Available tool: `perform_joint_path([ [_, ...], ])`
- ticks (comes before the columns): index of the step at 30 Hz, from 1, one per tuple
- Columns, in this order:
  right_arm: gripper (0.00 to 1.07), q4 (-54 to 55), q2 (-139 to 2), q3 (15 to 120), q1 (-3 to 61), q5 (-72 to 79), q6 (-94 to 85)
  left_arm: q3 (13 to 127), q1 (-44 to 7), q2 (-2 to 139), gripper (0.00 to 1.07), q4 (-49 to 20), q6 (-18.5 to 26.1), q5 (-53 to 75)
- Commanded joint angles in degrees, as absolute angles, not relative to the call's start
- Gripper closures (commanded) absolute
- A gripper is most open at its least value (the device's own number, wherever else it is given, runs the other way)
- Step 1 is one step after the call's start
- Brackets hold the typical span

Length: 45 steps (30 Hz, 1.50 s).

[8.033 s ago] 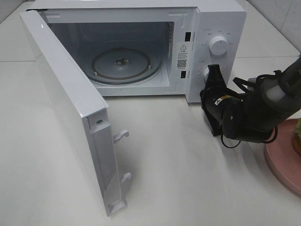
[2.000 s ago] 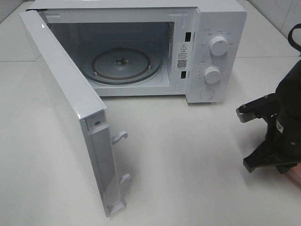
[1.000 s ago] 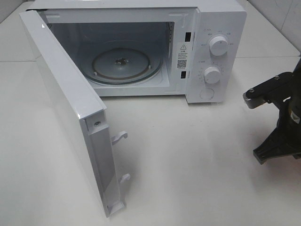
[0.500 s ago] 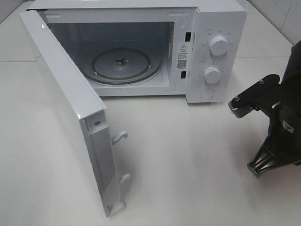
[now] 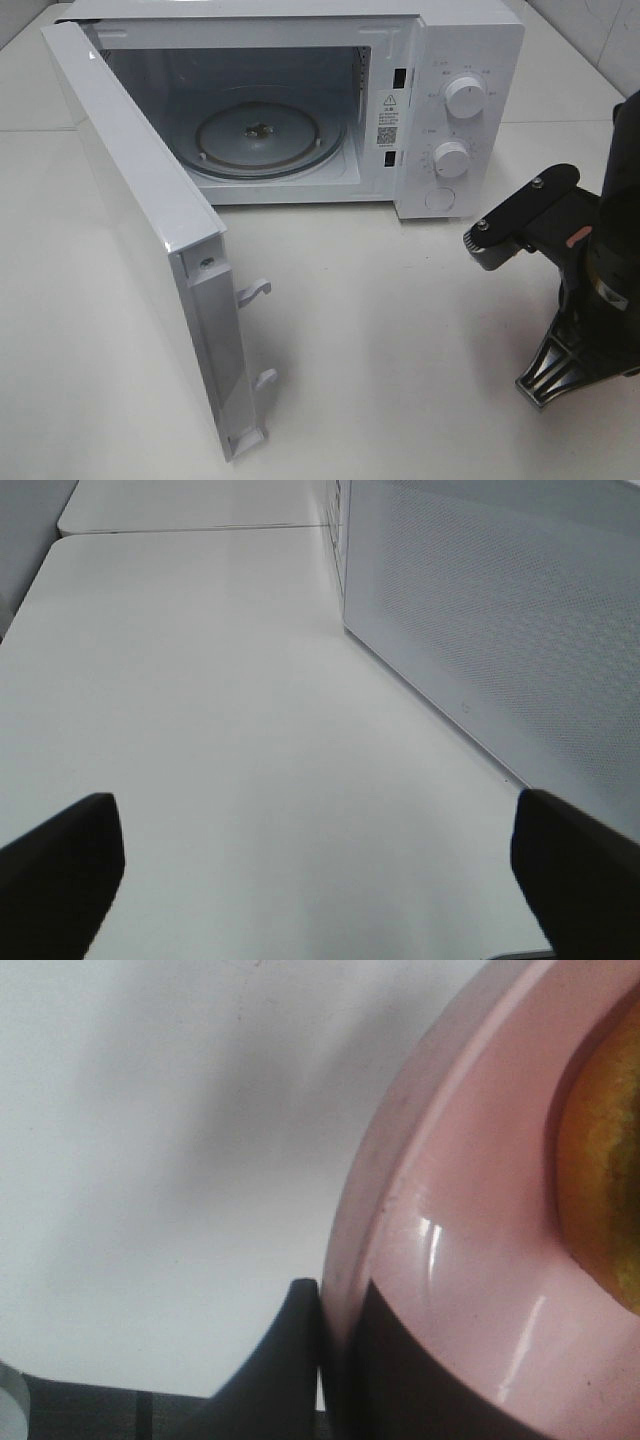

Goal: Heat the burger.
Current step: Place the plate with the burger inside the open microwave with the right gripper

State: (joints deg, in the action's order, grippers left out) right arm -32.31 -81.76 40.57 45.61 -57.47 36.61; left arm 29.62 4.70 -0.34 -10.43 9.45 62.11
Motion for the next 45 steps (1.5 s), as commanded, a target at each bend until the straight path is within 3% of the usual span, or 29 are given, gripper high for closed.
perform_joint_path([
  [1,1.07,-34.43,-81.30,40.51,47.84,-59.76,37.13,29.62,4.76,-1.09,0.09,-10.77,9.40,61.31],
  [33,1.06,-32.83,-81.30,40.45,70.65,-68.53,43.83,29.62,4.76,-1.09,0.09,-10.77,9.40,61.31],
  [45,1.06,-36.44,-81.30,40.45,72.31,-66.18,40.11,29.62,4.76,-1.09,0.09,-10.77,9.40,61.31],
])
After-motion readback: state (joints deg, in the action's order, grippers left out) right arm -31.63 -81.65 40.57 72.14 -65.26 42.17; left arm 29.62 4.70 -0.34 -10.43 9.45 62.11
